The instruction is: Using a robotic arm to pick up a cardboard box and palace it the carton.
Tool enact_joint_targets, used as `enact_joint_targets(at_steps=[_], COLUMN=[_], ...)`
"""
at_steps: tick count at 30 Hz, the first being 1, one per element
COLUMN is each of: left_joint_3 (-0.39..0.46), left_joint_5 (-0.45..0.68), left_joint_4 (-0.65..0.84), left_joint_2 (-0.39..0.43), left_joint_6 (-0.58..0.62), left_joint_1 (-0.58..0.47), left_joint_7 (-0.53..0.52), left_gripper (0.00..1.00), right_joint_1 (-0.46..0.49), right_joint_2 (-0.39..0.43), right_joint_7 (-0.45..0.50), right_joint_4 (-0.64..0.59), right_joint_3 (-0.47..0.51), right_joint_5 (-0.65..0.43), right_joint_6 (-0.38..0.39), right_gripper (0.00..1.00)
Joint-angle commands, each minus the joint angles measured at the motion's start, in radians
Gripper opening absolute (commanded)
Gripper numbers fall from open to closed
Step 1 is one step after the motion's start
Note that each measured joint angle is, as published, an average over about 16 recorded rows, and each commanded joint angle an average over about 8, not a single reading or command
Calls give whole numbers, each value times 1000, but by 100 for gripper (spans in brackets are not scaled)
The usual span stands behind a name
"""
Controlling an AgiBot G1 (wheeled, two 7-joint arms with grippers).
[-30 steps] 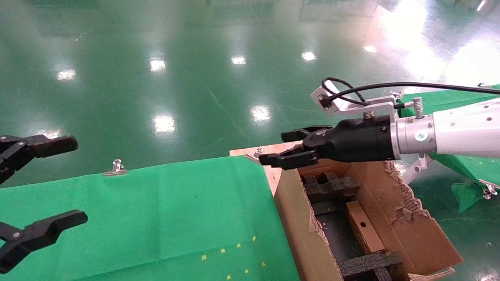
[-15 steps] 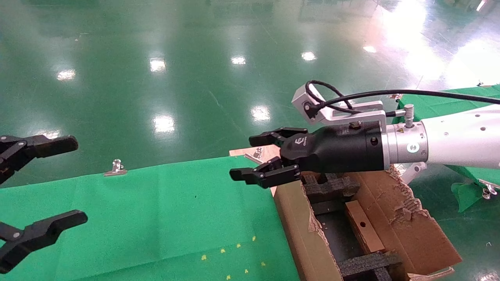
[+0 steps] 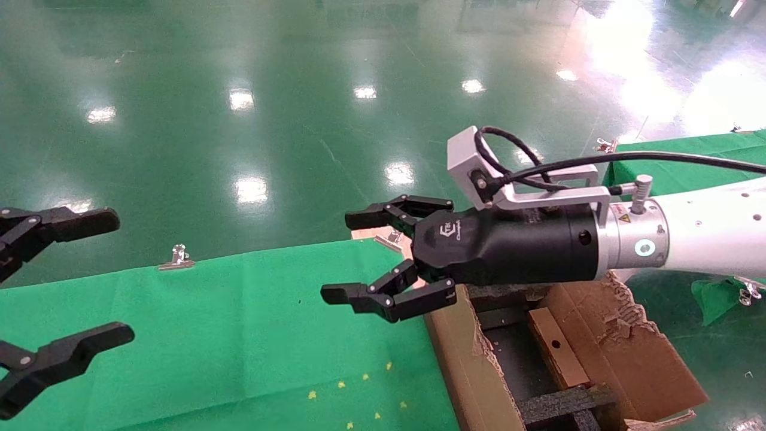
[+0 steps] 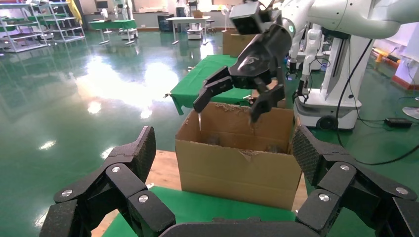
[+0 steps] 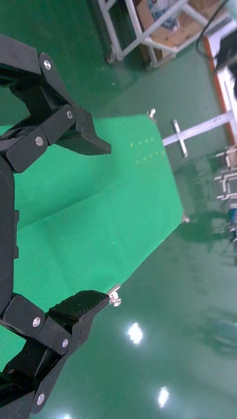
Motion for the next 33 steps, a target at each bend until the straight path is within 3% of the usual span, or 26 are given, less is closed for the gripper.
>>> enact_joint_targets(at_steps=[1, 22, 33], left_joint_3=[0, 0, 0], left_joint_5=[0, 0, 0], left_joint_4=[0, 0, 0], left_joint_2=[0, 0, 0], left_joint_6=[0, 0, 0], left_joint_1=[0, 0, 0], left_joint_7=[0, 0, 0], left_gripper=[100, 100, 100], right_joint_1=[-27, -295, -318], right_joint_2=[-4, -41, -45], right_joint_7=[-13, -145, -155], right_joint_4=[10, 111, 120], right_joint_3=[43, 469, 505], right_joint_5=[2, 16, 18], right_joint_6=[-17, -185, -200], right_gripper=[100, 100, 100])
